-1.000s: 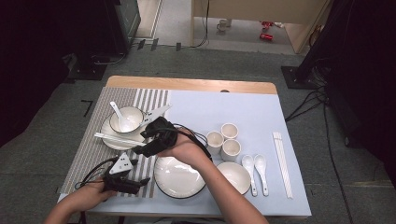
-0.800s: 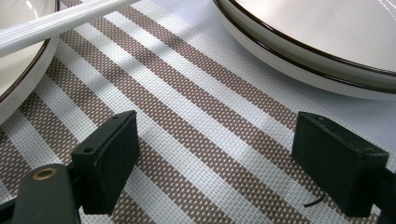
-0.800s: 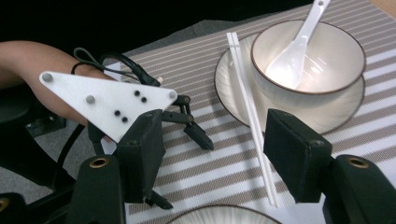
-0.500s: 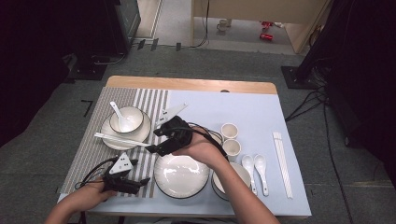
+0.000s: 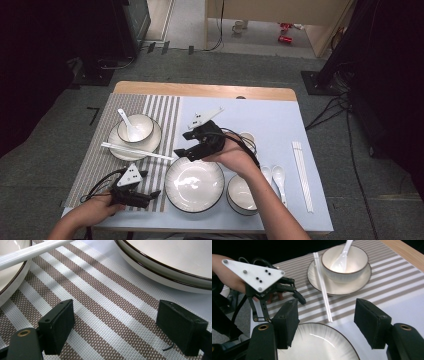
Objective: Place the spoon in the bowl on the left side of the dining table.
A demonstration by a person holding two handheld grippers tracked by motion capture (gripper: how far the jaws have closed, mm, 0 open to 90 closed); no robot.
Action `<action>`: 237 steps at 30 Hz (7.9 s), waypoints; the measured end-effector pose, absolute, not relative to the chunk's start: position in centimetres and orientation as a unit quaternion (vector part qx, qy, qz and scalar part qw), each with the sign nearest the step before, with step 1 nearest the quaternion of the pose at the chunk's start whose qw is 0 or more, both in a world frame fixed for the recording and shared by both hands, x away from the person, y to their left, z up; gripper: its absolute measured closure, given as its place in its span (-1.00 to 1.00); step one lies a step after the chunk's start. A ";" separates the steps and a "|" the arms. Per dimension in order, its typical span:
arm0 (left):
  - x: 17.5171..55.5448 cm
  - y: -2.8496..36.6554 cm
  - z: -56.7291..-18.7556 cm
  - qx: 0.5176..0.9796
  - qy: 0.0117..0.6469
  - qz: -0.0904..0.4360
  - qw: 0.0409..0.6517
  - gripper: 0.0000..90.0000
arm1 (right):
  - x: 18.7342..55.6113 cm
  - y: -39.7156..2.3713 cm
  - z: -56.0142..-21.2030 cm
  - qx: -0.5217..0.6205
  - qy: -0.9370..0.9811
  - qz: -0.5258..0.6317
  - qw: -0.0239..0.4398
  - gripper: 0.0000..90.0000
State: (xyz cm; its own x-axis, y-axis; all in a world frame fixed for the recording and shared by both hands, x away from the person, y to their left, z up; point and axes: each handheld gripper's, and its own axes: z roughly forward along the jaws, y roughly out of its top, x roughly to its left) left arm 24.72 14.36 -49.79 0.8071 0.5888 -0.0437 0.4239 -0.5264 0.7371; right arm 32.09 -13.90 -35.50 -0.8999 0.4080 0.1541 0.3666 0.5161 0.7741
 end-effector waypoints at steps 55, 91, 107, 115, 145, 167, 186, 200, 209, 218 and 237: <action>24.8 14.4 -49.8 0.867 0.292 0.105 0.390 -0.66 | 30.8 -28.5 -38.9 0.345 0.819 0.448 0.097 -0.50; 24.7 14.4 -49.8 0.867 0.292 0.105 0.390 -0.66 | 28.1 -37.0 -41.8 0.432 0.781 0.429 0.141 -0.50; 24.7 14.4 -49.8 0.867 0.293 0.104 0.390 -0.66 | 27.6 -41.0 -45.3 0.493 0.747 0.404 0.189 -0.52; 24.7 14.4 -49.8 0.867 0.292 0.104 0.390 -0.66 | 27.5 -41.4 -46.7 0.511 0.743 0.382 0.203 -0.59; 24.6 14.3 -49.8 0.869 0.290 0.111 0.386 -0.66 | 27.2 -45.3 -49.4 0.565 0.717 0.343 0.220 -0.59; 24.8 14.2 -49.8 0.872 0.284 0.108 0.383 -0.70 | 27.4 -45.9 -50.2 0.573 0.722 0.315 0.227 -0.65; 26.2 15.1 -48.3 0.863 0.321 0.104 0.377 -0.45 | 27.4 -45.9 -50.2 0.573 0.722 0.315 0.226 -0.65; 26.7 15.5 -46.9 0.848 0.331 0.093 0.403 -0.46 | 27.4 -45.9 -50.2 0.573 0.722 0.315 0.227 -0.65; 27.0 15.5 -46.7 0.843 0.352 0.082 0.399 -0.54 | 27.4 -45.8 -50.2 0.573 0.721 0.315 0.228 -0.65; 27.7 16.1 -46.4 0.843 0.340 0.080 0.409 -0.42 | 27.4 -45.8 -50.2 0.573 0.721 0.315 0.228 -0.65; 29.0 16.6 -45.9 0.843 0.328 0.115 0.410 0.68 | 27.4 -45.8 -50.2 0.573 0.721 0.315 0.228 -0.65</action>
State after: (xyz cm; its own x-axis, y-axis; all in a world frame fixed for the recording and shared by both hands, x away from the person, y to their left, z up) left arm 29.00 16.63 -45.89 0.7583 0.6475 -0.0756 0.4593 -0.4484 0.7668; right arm 27.40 -45.82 -50.24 -0.2385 0.9706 0.0314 0.6832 0.1447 0.7157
